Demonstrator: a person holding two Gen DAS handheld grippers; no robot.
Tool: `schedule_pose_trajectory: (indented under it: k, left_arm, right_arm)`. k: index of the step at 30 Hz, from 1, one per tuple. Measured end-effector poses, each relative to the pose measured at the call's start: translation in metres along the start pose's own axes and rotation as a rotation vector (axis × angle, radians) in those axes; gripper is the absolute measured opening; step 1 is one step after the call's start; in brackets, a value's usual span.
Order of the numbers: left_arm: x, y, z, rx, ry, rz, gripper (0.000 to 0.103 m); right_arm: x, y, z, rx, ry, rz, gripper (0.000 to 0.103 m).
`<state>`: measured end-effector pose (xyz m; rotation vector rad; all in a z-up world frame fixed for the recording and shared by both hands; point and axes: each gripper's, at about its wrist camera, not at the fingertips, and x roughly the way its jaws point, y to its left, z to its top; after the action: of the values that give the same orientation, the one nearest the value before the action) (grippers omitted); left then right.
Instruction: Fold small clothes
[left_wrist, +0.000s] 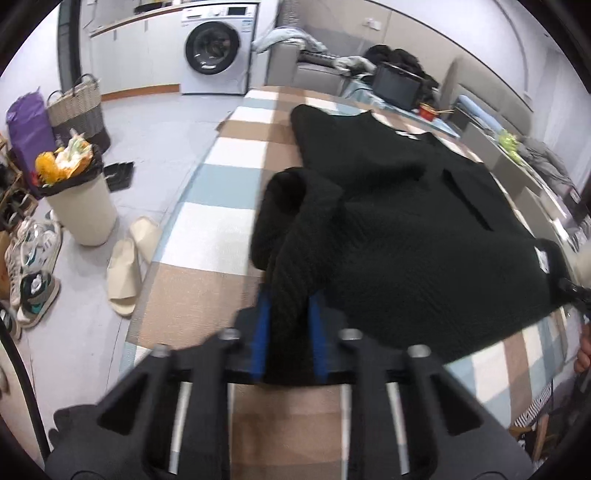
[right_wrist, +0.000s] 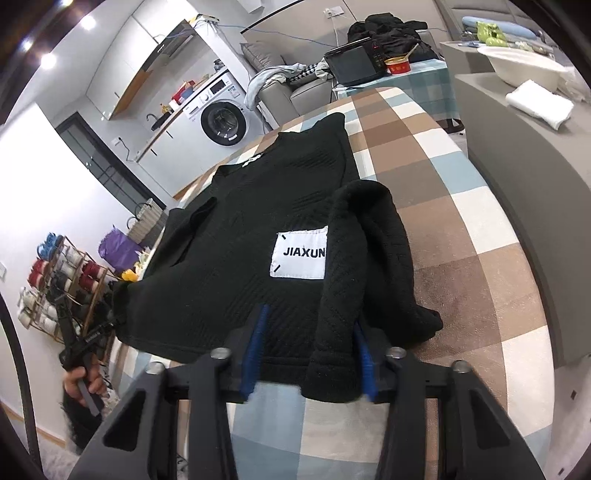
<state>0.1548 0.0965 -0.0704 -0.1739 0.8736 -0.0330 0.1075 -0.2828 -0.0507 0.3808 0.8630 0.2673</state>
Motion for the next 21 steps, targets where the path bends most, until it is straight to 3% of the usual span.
schedule_pose_trajectory:
  k: [1, 3, 14, 21]
  left_arm:
    - [-0.003, -0.003, 0.000, 0.015, -0.009, 0.005, 0.008]
    - [-0.010, -0.008, 0.001, 0.043, -0.024, 0.013, 0.007]
    - [-0.054, -0.012, 0.003, 0.025, -0.084, -0.043, 0.006]
    - [-0.064, -0.006, 0.007, -0.010, -0.094, -0.078, 0.006]
  right_arm:
    - [-0.001, 0.002, -0.001, -0.013, -0.004, -0.008, 0.012]
    - [-0.005, 0.005, -0.001, -0.033, -0.017, -0.029, 0.008]
    - [-0.037, 0.009, 0.009, 0.004, -0.150, 0.034, 0.007]
    - [-0.026, -0.002, 0.015, 0.047, -0.125, 0.022, 0.008]
